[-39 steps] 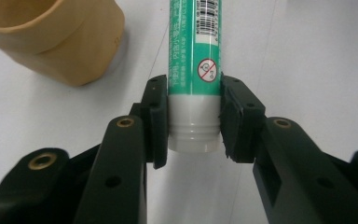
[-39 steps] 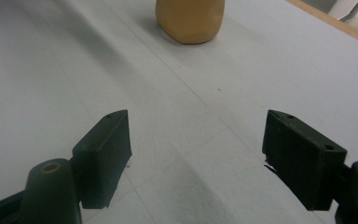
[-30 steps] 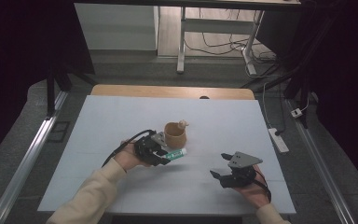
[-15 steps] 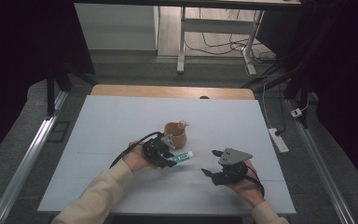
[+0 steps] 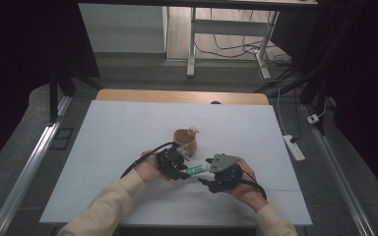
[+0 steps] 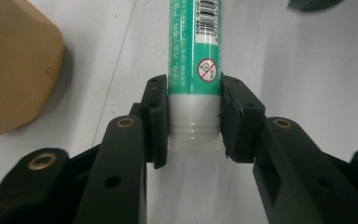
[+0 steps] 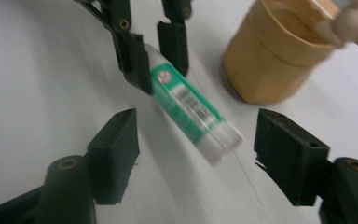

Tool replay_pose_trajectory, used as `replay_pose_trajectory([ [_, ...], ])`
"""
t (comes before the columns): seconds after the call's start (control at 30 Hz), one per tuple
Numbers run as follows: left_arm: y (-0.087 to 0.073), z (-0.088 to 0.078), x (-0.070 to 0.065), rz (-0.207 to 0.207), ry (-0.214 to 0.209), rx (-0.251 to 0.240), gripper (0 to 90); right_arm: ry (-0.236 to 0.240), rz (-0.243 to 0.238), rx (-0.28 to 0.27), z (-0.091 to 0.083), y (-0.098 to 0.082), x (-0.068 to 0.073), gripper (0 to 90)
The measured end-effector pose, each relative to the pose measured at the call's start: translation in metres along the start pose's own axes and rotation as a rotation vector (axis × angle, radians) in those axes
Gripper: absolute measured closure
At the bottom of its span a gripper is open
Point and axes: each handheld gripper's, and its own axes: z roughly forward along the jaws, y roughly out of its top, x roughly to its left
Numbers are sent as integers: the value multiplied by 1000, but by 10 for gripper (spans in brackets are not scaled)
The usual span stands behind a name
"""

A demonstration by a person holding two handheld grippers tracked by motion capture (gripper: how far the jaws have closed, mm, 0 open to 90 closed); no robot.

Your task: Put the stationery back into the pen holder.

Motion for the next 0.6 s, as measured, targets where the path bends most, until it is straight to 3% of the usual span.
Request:
replay_pose_trajectory([
  [0.3, 0, 0, 0, 7, -23, 5, 645, 40, -62, 57, 17, 14, -1, 366],
  [0.5, 0, 0, 0, 18, -35, 17, 645, 35, -166, 158, 28, 13, 4, 448],
  [0.57, 0, 0, 0, 24, -45, 23, 645, 33, -167, 164, 29, 14, 6, 474],
  [0.6, 0, 0, 0, 29, -50, 26, 645, 31, -195, 177, 29, 14, 7, 498],
])
